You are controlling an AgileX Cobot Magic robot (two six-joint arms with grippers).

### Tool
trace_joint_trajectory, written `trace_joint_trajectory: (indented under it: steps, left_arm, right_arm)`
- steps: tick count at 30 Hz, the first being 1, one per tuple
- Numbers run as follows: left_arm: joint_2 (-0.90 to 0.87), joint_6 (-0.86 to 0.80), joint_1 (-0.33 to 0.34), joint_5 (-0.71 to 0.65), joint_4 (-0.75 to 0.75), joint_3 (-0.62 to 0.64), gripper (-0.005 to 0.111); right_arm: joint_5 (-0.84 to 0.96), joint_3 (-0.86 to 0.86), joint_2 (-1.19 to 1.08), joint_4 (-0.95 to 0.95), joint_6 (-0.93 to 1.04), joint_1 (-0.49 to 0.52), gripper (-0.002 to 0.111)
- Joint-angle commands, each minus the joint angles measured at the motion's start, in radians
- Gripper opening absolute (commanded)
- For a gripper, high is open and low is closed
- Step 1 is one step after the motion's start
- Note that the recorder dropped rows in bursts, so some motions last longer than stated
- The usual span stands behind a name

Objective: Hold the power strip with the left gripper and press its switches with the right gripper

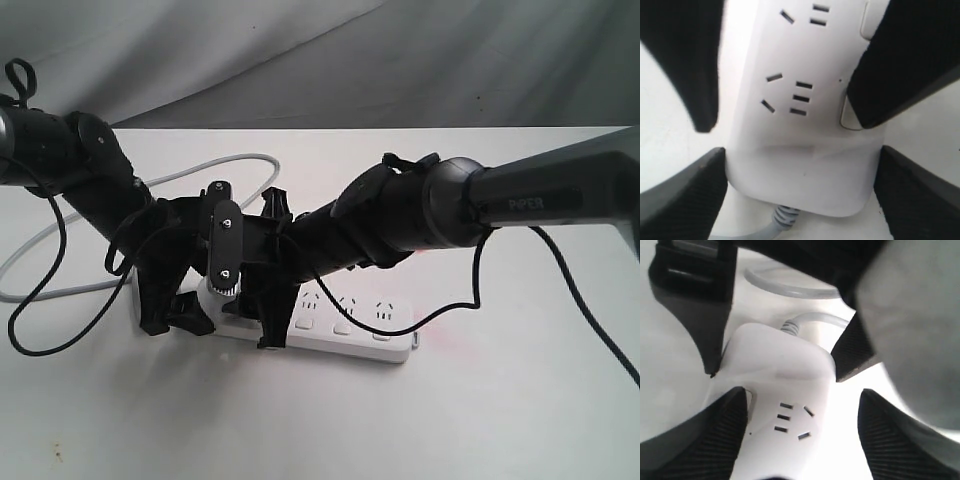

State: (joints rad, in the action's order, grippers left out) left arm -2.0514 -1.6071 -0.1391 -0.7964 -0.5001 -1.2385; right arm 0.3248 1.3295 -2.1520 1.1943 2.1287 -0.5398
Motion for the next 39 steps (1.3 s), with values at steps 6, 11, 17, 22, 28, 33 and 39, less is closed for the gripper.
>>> trace_joint_trajectory:
  steps: [6, 11, 17, 22, 28, 33, 39]
  left_arm:
    - [-0.001, 0.002, 0.001, -0.011, -0.006, -0.005, 0.050]
    - [-0.001, 0.002, 0.001, -0.011, -0.006, -0.005, 0.050]
    - [-0.001, 0.004, 0.001, -0.011, -0.006, -0.005, 0.050]
    - [-0.001, 0.004, 0.001, -0.011, -0.006, -0.005, 0.050]
    - [-0.001, 0.002, 0.001, -0.011, -0.006, -0.005, 0.050]
    - [-0.001, 0.002, 0.001, -0.011, -0.006, -0.005, 0.050]
    - [-0.001, 0.004, 0.001, -0.011, -0.006, -0.005, 0.050]
  right_arm:
    - [-0.016, -0.019, 0.105, -0.063, -0.046, 0.002, 0.060]
    - [-0.010, -0.058, 0.133, -0.071, -0.051, 0.006, 0.060]
    - [-0.029, -0.112, 0.158, -0.071, -0.047, 0.011, 0.060]
    - [-0.035, -0.111, 0.156, -0.071, -0.047, 0.011, 0.060]
    - [-0.050, -0.111, 0.151, -0.071, -0.047, 0.013, 0.060]
    - [-0.050, -0.111, 0.121, -0.071, -0.047, 0.013, 0.060]
    - [-0.051, -0.111, 0.112, -0.071, -0.047, 0.013, 0.060]
